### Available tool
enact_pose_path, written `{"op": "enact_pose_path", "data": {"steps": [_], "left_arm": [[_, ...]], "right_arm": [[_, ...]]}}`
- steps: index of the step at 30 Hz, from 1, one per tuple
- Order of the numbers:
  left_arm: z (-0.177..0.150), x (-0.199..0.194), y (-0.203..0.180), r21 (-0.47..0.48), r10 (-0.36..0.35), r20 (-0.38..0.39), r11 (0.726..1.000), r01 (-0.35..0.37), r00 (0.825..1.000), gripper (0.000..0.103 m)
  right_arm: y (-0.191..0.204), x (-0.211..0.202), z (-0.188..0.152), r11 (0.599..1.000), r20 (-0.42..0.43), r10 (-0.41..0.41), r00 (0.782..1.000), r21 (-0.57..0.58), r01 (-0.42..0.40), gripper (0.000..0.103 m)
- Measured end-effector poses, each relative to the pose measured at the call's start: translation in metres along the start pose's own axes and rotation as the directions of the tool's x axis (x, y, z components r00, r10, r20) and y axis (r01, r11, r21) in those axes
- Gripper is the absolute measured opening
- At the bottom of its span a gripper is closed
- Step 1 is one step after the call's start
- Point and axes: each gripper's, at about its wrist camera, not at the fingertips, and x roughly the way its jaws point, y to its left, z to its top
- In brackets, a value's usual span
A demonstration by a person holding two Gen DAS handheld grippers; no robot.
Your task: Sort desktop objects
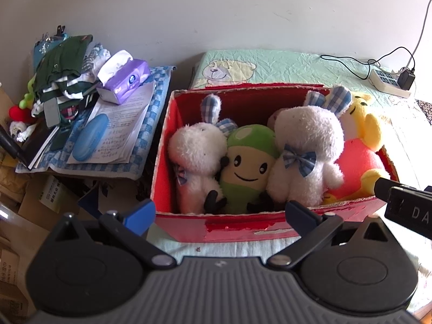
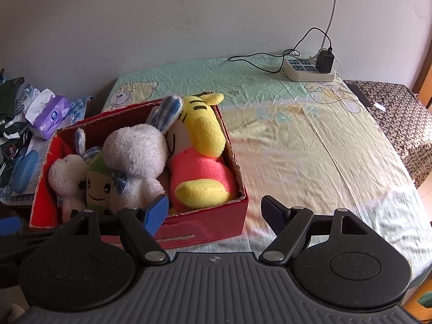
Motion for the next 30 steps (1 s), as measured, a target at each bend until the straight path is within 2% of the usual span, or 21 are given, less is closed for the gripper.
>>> {"op": "enact_pose_path", "data": {"steps": [16, 27, 30], "left_arm": [[0.003, 0.001, 0.002, -0.024, 0.007, 0.013, 1.000, -0.007, 1.000, 0.102], [-0.003, 0.003, -0.006, 0.000, -0.021, -0.026, 1.000, 0.021, 0.999, 0.102], [-0.008, 0.000, -0.012, 0.024, -0.027, -0.023, 0.999, 0.027, 0.999, 0.102]], "right_arm": [[0.006, 0.001, 0.005, 0.999, 0.037, -0.011, 0.999, -0.046, 0.013, 0.078], [0.000, 0.004, 0.004, 0.999, -0.006, 0.037, 0.999, -0.010, -0.037, 0.078], [-0.003, 0.002, 0.000, 1.000, -0.004, 0.019, 1.000, -0.007, -0.019, 0.078]]}}
